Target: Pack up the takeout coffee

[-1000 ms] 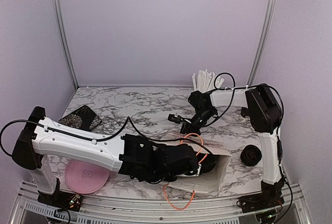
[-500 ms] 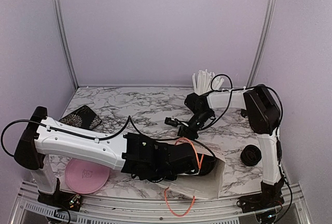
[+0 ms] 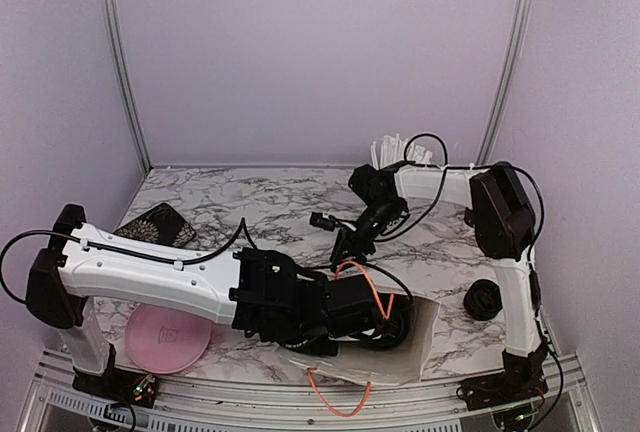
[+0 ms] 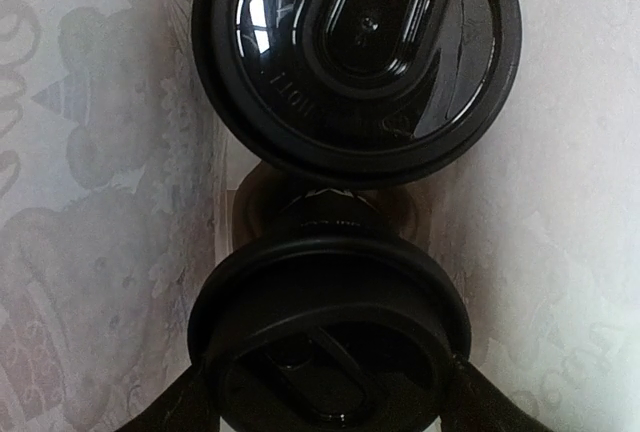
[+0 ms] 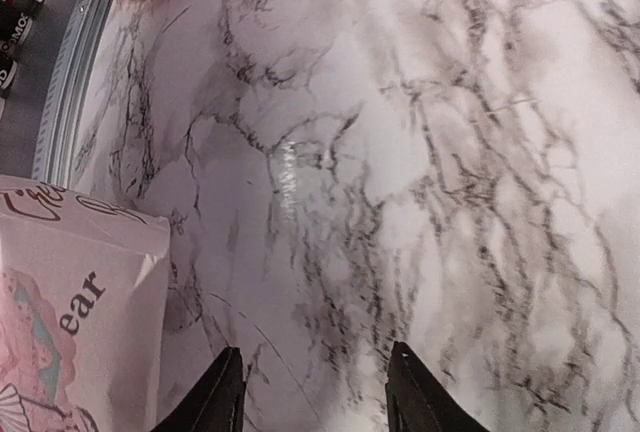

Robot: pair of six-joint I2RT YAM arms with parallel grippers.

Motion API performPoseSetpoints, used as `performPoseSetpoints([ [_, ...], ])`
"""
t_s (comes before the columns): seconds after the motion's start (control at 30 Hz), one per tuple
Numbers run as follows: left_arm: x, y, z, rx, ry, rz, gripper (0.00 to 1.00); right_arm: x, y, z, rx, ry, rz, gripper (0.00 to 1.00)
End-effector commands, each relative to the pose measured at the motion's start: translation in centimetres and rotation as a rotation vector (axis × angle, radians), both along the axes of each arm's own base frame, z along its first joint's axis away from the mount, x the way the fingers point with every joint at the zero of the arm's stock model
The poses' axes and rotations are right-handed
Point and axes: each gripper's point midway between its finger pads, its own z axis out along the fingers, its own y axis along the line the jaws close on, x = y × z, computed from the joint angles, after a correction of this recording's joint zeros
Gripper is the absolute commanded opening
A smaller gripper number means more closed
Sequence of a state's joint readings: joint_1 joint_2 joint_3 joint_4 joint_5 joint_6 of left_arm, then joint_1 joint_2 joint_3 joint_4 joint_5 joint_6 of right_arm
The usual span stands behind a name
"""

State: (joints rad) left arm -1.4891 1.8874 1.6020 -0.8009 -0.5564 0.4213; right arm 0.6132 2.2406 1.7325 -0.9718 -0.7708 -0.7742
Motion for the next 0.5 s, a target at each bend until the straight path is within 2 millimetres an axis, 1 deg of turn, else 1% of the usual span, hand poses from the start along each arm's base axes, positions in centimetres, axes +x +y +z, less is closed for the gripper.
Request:
performPoseSetpoints([
  [0.0, -0.8, 0.6, -1.2, 0.063, 0.09, 0.016, 0.53, 4.6, -2.5, 3.7, 0.025, -0.052, -0.094, 0.48],
  [0.07, -0.5, 0.7, -1.0, 0.066, 0.107, 0.024, 0.53, 5.2, -3.5, 5.2, 0.04, -0.079, -0.109, 0.49],
  [0.17, 0.0, 0.0, -0.9, 0.036, 0.202, 0.05, 0.52, 5.1, -5.0, 6.8, 0.046, -0.12, -0.116, 0.5],
  [0.23, 0.2, 0.0, -1.4, 0.044, 0.241, 0.067, 0.51, 4.8, -5.6, 7.7, 0.046, -0.143, -0.118, 0.5],
  [0.33, 0.1, 0.1, -1.9, 0.052, 0.29, 0.085, 0.51, 4.5, -6.7, 9.0, 0.051, -0.166, -0.128, 0.5],
  [0.37, -0.3, -0.1, -2.2, 0.053, 0.325, 0.089, 0.5, 4.4, -7.1, 9.8, 0.061, -0.173, -0.133, 0.5],
  [0.4, -0.2, -0.2, -2.2, 0.05, 0.346, 0.101, 0.5, 4.2, -7.5, 10.4, 0.073, -0.173, -0.136, 0.5],
  [0.47, -0.9, -0.7, -2.0, 0.035, 0.42, 0.107, 0.5, 3.7, -8.1, 11.7, 0.096, -0.175, -0.129, 0.5],
])
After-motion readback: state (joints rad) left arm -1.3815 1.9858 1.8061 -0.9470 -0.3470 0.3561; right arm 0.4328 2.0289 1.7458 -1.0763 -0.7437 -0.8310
